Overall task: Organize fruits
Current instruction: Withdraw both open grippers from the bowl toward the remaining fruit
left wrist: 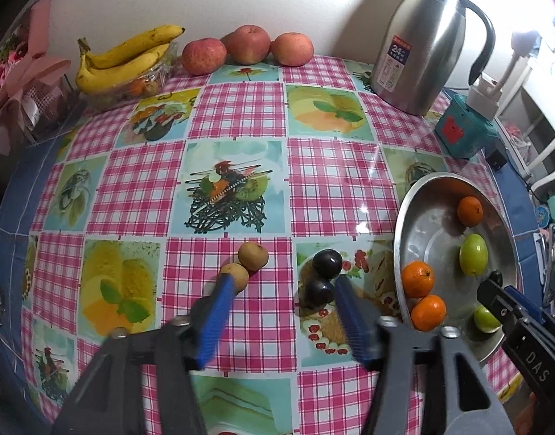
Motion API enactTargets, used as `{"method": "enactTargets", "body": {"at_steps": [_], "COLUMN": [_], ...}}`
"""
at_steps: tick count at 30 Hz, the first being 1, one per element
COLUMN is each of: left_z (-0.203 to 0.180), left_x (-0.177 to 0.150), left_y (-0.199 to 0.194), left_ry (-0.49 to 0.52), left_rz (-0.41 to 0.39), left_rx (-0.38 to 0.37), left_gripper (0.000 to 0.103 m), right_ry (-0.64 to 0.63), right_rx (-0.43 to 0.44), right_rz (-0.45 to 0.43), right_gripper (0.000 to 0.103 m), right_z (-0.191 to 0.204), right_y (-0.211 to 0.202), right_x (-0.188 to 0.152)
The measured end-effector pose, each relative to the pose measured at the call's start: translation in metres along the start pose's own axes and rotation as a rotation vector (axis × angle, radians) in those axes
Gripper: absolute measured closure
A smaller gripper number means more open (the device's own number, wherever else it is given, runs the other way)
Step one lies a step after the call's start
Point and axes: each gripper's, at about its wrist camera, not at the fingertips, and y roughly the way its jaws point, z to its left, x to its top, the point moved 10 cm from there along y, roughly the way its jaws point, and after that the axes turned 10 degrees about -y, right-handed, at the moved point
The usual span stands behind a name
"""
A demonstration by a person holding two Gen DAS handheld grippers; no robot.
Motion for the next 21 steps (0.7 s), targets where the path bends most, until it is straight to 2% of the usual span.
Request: {"method": "enactTargets", "body": {"at_steps": [1, 2, 3, 5, 19, 20, 21], "left_z": [0.002, 0.003, 0.006, 0.009, 0.017, 0.019, 0.021], "left_x": [0.000, 0.001, 0.001, 0.001, -0.002, -0.002, -0.002], "left_y": [0.002, 0.003, 0.004, 0.006, 0.016, 0.016, 0.017], "left_ry": [-0.006, -0.007, -0.010, -0.014, -0.023, -0.023, -0.024], "left_rz": [0.002, -0.001, -0.006, -0.006, 0.009, 0.008, 0.006], "left_rx": [0.006, 0.014, 0.028, 0.043, 0.071, 0.084, 0.100], "left_gripper": [0.012, 0.005, 0.000, 0.000, 0.000, 0.000, 0.000], "right_ry": [-0.005, -0.010, -0.016, -0.022, -0.043, -0.044, -0.044], "right_rx": [-0.004, -0.006, -0.007, -0.015, -0.036, -0.035, -0.033], "right_rz": [0.003, 0.006, 0.010, 0.021, 0.072, 0.071, 0.069], "right_gripper": [0.058, 0.058, 0.051, 0.042, 0.041, 0.038, 0.030], "right_z": [0.000, 0.001, 0.002, 0.002, 0.003, 0.003, 0.003], "right_y": [0.001, 0.002, 0.004, 0.009, 0.024, 0.025, 0.025], "right_x": [0.001, 0.001, 0.000, -0.001, -0.006, -0.006, -0.006]}}
